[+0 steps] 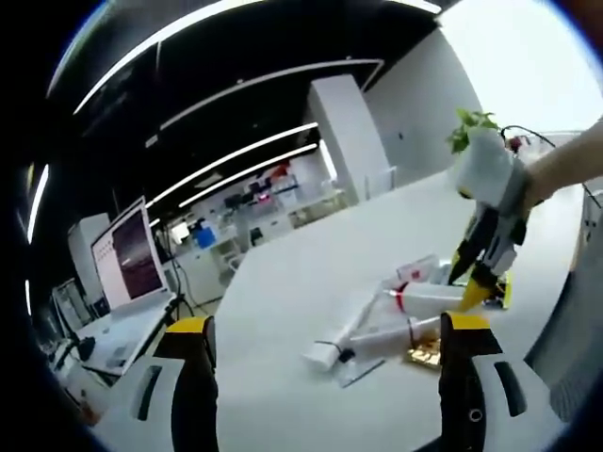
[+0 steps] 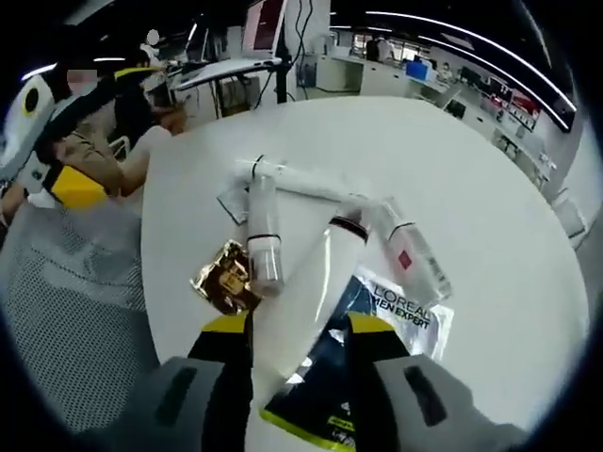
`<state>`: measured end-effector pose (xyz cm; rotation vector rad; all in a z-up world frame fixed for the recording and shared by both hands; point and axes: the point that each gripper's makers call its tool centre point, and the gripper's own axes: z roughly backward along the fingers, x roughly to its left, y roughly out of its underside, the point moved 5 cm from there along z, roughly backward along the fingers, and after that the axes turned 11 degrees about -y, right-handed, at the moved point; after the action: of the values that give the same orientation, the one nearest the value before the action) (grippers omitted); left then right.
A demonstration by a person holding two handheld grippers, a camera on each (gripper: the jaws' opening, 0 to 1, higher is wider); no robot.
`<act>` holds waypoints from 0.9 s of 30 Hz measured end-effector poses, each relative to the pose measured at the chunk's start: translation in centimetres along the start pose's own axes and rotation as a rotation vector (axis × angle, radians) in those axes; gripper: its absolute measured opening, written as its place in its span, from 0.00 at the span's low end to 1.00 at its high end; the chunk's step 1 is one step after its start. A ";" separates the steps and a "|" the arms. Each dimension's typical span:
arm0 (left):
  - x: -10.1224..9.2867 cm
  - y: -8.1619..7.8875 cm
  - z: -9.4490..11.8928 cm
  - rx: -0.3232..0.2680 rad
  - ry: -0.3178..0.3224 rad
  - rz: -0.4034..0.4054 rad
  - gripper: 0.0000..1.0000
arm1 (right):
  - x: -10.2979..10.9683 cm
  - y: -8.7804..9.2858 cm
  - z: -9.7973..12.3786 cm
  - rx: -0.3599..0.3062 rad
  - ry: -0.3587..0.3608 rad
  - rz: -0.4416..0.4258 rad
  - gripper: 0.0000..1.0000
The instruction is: Arrange the skincare products in the storage area until every visible bottle or jar stands upright without overlapping.
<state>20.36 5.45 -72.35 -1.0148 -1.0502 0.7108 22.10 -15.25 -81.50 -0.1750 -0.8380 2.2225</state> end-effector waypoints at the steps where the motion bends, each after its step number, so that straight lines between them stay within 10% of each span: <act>1: 0.0 0.0 0.0 0.000 -0.001 -0.001 0.97 | -0.1 -0.2 -0.2 0.007 -0.003 0.001 0.38; 27: -0.1 0.2 -0.2 0.018 0.003 -0.010 0.97 | -0.3 -0.9 -3.8 0.412 -0.093 0.142 0.35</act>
<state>20.49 5.44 -72.60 -0.9938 -1.0444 0.7092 24.22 -13.05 -83.92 0.0693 -0.4092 2.4994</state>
